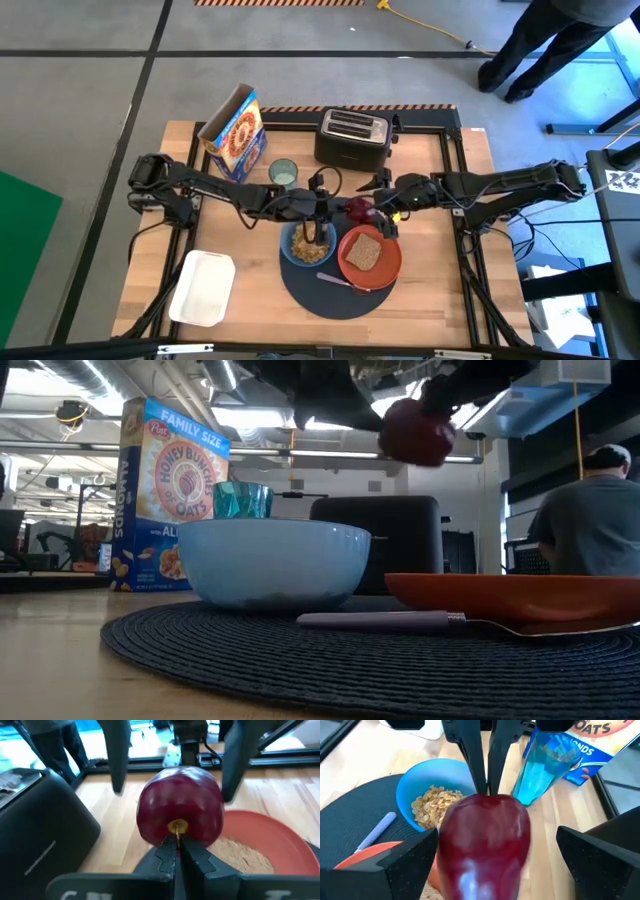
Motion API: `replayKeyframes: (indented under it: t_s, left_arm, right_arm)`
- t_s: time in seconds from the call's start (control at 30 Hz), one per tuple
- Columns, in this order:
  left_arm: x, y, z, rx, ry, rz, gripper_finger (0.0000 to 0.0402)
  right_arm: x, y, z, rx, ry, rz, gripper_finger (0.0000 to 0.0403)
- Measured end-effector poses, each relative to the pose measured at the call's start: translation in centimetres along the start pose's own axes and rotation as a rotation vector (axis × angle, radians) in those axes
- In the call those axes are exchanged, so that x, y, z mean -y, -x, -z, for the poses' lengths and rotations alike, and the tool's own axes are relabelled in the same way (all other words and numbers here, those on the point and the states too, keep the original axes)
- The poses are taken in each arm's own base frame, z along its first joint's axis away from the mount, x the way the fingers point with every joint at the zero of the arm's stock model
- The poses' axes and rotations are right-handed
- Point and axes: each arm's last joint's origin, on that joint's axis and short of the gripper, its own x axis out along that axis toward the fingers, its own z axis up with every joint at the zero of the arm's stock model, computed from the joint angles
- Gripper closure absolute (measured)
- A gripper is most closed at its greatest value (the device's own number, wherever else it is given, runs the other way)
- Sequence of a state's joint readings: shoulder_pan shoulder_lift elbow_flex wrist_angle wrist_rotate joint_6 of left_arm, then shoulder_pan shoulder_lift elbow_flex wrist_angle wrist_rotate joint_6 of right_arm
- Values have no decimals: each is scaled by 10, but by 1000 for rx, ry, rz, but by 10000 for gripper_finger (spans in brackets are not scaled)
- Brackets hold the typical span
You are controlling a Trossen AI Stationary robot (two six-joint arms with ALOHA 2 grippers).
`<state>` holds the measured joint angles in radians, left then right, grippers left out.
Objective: Arrange a breakfast setting
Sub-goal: Put the red apple on the orange plate
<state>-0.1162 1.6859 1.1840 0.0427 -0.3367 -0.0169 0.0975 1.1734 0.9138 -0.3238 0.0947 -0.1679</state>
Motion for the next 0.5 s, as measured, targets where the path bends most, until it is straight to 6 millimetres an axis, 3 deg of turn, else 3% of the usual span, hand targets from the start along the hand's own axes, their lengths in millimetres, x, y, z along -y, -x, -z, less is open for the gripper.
replayKeyframes:
  t_s: [0.2,0.5]
  left_arm:
    - [-3,-12,4,4,8,-6,398]
    - [-1,-14,-1,12,3,-6,398]
  right_arm:
    - [4,-11,-10,-223,-22,-36,8]
    - [4,-29,-16,-308,-56,-29,8]
